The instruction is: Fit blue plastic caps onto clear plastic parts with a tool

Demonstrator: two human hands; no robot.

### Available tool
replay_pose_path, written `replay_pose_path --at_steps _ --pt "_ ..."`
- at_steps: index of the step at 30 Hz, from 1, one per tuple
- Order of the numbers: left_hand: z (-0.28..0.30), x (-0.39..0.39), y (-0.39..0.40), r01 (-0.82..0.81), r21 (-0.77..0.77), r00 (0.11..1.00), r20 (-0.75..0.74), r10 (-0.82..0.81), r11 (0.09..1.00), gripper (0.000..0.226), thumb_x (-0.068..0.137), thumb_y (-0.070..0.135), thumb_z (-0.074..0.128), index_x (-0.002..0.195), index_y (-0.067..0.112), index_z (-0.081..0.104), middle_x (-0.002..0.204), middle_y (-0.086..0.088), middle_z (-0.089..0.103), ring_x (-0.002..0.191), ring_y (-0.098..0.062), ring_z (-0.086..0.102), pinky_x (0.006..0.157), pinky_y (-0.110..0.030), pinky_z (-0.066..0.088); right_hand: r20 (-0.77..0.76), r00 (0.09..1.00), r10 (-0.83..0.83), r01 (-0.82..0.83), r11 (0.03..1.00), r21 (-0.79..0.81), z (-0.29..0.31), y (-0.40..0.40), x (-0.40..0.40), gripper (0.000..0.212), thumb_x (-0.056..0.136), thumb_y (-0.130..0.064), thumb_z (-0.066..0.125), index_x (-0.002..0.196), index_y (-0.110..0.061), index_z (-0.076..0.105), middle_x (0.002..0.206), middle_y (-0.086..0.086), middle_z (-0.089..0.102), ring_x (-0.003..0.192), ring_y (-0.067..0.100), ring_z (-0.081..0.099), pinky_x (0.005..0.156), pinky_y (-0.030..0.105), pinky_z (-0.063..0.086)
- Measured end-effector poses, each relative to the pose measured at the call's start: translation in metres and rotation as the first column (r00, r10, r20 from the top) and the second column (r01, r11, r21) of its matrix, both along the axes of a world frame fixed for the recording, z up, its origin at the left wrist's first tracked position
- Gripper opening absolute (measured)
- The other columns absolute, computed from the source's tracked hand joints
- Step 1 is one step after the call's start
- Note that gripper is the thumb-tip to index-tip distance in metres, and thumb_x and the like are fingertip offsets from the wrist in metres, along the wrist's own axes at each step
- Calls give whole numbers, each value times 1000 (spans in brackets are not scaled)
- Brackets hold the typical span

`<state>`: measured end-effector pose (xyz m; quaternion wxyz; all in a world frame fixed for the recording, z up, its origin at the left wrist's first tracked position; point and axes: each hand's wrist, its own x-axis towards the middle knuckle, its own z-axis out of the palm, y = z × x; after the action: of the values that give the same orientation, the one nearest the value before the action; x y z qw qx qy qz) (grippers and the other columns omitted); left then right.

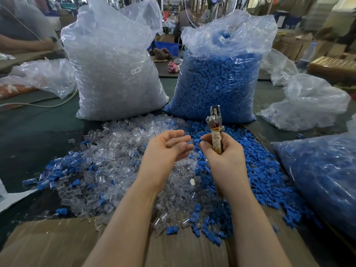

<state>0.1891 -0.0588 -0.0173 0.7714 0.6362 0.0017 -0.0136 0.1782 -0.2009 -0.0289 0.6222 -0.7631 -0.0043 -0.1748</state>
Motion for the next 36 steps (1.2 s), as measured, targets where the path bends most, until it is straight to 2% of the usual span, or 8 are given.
replay_pose_path --at_steps 4,9,12,15,18,23,31,36 --pt "-1 -1 -1 -59 -48 997 -43 57 997 16 86 -3 69 100 6 70 88 -7 78 80 -13 75 66 -19 57 26 1000 4 -4 1000 7 1 2 0 14 91 -15 67 82 -25 63 75 -7 66 63 13 58 59 19 48" --pt "-2 -1 -5 -115 -109 991 -85 106 987 14 81 -2 74 88 10 75 80 -4 77 75 -11 74 65 -18 57 36 999 10 -8 999 -43 -2 5 1 15 91 -20 68 80 -26 60 64 -18 61 56 -2 52 54 13 43" --pt "-2 -2 -6 -123 -163 989 -107 106 979 13 81 -2 73 88 9 75 77 -5 76 72 -12 73 64 -20 57 60 998 -7 11 997 -73 -3 5 1 14 91 -23 68 80 -23 60 66 -10 60 53 3 49 50 18 41" --pt "0 -3 -6 -104 -180 990 -112 85 978 12 81 -1 73 90 6 73 78 -8 76 71 -15 74 63 -21 58 67 997 -26 32 995 -98 -4 5 0 14 91 -25 68 81 -19 60 73 -1 62 56 12 51 53 26 43" --pt "2 -4 -7 -81 -156 993 -102 65 984 11 82 -4 72 87 6 71 75 -9 75 69 -15 73 61 -21 58 72 996 -52 59 993 -99 -5 6 1 13 91 -25 68 81 -22 60 68 -4 61 55 3 50 52 22 42" --pt "5 -6 -11 -75 -111 995 -74 67 991 11 80 -4 74 82 6 72 73 -10 75 68 -16 73 62 -22 58 94 988 -124 135 983 -128 -5 8 0 11 90 -27 69 84 -23 60 68 -7 62 61 7 56 59 36 49" --pt "6 -7 -12 -132 52 991 32 131 990 13 77 1 79 76 13 75 74 -5 76 70 -15 73 64 -21 57 85 986 -145 158 973 -169 -4 12 -1 8 89 -26 68 87 -21 62 68 -8 63 63 8 58 60 40 51" --pt "5 -8 -12 -177 135 981 99 165 975 17 77 0 79 75 16 75 72 -1 75 68 -11 72 64 -20 57 76 991 -114 127 973 -193 -3 10 0 7 88 -27 67 86 -21 64 66 -9 61 59 5 55 54 29 41"
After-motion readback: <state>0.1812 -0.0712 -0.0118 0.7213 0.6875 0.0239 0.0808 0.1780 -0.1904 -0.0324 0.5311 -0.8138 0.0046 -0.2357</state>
